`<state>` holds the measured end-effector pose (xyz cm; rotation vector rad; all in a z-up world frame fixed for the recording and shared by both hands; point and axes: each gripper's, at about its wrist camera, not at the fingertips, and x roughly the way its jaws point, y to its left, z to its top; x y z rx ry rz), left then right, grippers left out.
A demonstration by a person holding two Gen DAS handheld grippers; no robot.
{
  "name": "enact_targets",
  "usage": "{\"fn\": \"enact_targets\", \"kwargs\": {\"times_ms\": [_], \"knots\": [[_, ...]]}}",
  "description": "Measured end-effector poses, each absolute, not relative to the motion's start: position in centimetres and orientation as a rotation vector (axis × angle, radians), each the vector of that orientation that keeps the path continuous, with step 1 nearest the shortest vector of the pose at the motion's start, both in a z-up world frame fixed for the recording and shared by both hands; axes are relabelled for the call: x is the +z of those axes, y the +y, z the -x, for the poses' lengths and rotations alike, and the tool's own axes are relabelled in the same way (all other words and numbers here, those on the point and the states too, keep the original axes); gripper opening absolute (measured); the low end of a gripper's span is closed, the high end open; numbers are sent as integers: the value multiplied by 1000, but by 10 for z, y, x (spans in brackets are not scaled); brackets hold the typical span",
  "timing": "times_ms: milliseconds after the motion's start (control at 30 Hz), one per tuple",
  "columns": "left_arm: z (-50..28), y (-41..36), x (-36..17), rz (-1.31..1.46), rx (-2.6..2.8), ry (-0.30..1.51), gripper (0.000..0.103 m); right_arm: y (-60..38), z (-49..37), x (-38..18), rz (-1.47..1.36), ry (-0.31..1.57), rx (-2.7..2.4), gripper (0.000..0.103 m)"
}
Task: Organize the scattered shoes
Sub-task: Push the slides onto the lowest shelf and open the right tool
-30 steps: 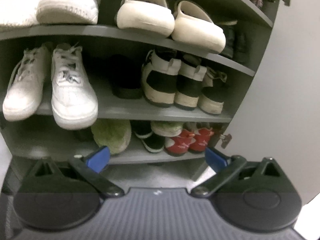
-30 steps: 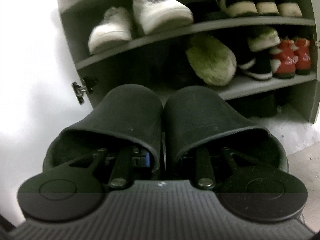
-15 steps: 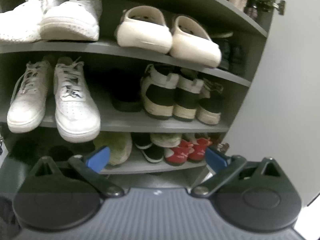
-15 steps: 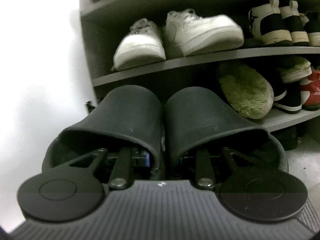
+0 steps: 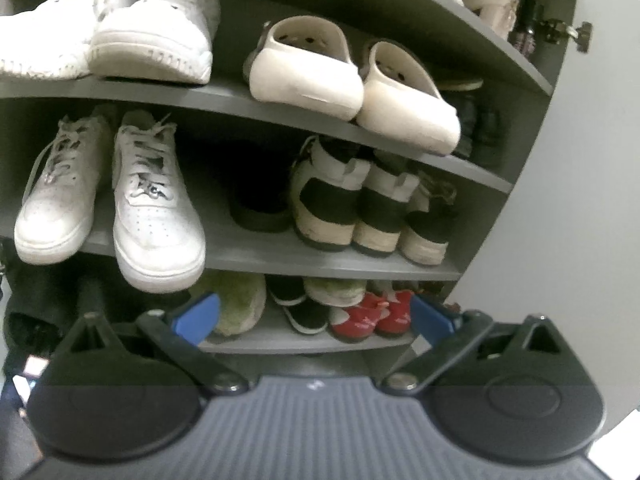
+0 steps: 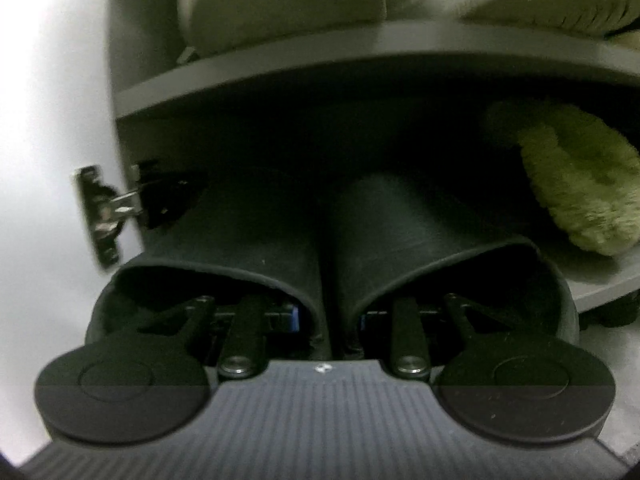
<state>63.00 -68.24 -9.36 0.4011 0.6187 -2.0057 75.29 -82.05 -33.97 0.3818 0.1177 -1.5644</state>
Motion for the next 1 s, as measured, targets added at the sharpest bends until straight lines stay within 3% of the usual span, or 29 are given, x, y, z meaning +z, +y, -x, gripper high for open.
{"fn": "enact_targets", "kwargs": {"times_ms": [300, 333, 367, 433, 667, 700, 733, 767, 900, 1000], "knots": [[-631, -695, -102, -445, -1986, 620, 103, -843, -748, -360, -306, 108, -1523, 33], [-630, -695, -102, -445, -1988, 628, 103, -843, -748, -361, -297, 115, -1518, 38], [-629, -694, -103, -444, -1991, 633, 103, -842, -748, -360, -294, 133, -1515, 56], [-627, -691, -102, -442, -2004, 632, 103, -842, -747, -358, -315, 151, -1527, 71], [-617, -677, -101, -447, -2055, 596, 103, -812, -741, -350, -317, 134, -1496, 67], [-616, -676, -101, -448, -2054, 595, 103, -806, -744, -350, -310, 145, -1506, 62], [-616, -676, -102, -448, -2054, 601, 103, -800, -750, -350, -304, 167, -1511, 46], [-616, -677, -102, -449, -2053, 614, 103, -797, -754, -351, -302, 187, -1510, 36], [-617, -673, -103, -457, -2054, 604, 103, -804, -755, -348, -330, 171, -1532, 27], [-617, -671, -103, -459, -2049, 578, 103, -824, -745, -345, -416, 146, -1503, 28]]}}
